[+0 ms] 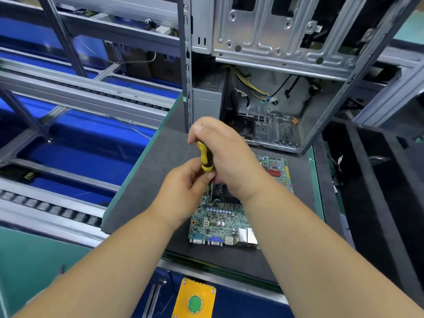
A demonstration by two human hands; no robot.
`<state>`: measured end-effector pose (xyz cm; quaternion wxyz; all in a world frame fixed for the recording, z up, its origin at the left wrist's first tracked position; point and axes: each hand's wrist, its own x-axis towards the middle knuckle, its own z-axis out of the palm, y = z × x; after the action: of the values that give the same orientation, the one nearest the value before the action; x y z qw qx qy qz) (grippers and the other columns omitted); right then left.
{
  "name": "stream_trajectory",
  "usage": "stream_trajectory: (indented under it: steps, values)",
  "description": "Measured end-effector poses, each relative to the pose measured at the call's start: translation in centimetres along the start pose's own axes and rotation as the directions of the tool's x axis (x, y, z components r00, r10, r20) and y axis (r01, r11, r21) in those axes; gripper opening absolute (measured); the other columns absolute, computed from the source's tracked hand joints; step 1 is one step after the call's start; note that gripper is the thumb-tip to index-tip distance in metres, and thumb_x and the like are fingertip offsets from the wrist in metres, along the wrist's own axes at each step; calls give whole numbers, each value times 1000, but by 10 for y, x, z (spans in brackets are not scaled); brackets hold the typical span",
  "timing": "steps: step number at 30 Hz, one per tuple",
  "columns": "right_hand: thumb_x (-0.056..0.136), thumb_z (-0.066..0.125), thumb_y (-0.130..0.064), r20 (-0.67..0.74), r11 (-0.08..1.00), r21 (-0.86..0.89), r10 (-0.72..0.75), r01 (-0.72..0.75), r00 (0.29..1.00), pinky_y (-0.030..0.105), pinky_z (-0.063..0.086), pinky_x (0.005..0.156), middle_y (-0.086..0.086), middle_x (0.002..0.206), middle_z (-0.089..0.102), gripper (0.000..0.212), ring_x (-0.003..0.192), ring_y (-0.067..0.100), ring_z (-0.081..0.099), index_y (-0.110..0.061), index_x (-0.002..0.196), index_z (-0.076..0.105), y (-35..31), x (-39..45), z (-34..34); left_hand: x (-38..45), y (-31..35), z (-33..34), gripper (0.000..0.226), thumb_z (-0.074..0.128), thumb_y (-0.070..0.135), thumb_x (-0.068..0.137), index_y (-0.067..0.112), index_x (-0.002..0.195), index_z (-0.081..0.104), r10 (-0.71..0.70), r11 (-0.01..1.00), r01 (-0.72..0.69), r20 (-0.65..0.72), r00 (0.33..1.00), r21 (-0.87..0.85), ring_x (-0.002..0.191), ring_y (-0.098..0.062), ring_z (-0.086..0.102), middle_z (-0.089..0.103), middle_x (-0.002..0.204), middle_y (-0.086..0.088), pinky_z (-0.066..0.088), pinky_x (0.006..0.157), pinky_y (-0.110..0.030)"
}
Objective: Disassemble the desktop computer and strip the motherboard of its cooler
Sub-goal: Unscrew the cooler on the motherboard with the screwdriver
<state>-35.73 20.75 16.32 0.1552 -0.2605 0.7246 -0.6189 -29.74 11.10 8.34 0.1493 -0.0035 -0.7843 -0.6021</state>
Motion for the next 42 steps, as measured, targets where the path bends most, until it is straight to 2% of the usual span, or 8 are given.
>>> stream_trajectory:
  steps: [5,9,16,23,27,32,38,42]
  values:
    - [91,55,-37,-207,985,161,-34,68,978,28,33,56,2,60,38,34,57,14,37,-13,67,50,-7,-8,20,-3,12,1,43,52,8,78,49,67,59,71,989,-66,-26,997,135,55,6,44,58,59,22,33,51,-8]
    - [91,58,-34,-187,989,111,-72,94,980,25,25,52,4,51,28,52,51,16,27,-12,50,37,-7,-2,17,-1,17,-2,33,58,7,78,37,64,61,-7,1000,6,50,999,14,54,4,41,56,56,18,35,53,-13]
    - [89,56,-40,7,988,153,7,-8,1000,24,23,48,-3,46,26,52,46,17,20,-19,46,34,-12,10,-3,10,26,-16,23,55,-1,92,13,105,68,-89,956,139,198,976,-257,103,-16,62,72,103,-3,46,102,-39]
    - [96,52,-42,59,997,-77,7,-2,998,21,26,44,2,56,31,48,49,14,27,-16,58,40,-18,9,-6,17,28,-15,18,62,0,90,17,92,67,-10,990,33,164,986,-138,86,0,65,74,86,12,48,79,-15]
    - [89,58,-37,-170,999,42,-2,10,985,22,35,52,2,67,46,29,59,11,45,-18,70,49,-14,-2,-2,14,20,-2,4,67,13,83,11,79,68,28,994,-22,53,998,-110,73,-16,49,61,75,-26,39,64,-34]
    - [84,58,-39,-359,997,67,-21,48,933,35,26,59,10,61,30,48,58,23,30,-1,64,37,-7,-6,9,4,19,14,7,64,15,75,22,71,64,4,999,-10,-101,995,-53,66,-11,38,55,65,-19,32,56,-28]
    - [88,60,-33,-90,959,281,58,-30,994,29,14,49,0,45,21,53,44,16,15,-18,45,32,-5,11,-11,12,22,-3,30,56,-9,90,13,109,66,-101,916,187,246,964,-354,90,-15,62,69,95,-7,50,86,-27]
    - [91,54,-26,159,931,359,6,-63,987,25,11,47,-1,42,20,53,41,11,13,-16,43,33,-2,15,-25,17,13,-9,31,55,10,91,12,121,63,-107,955,173,265,958,-241,118,-28,60,69,117,-10,42,108,-46]
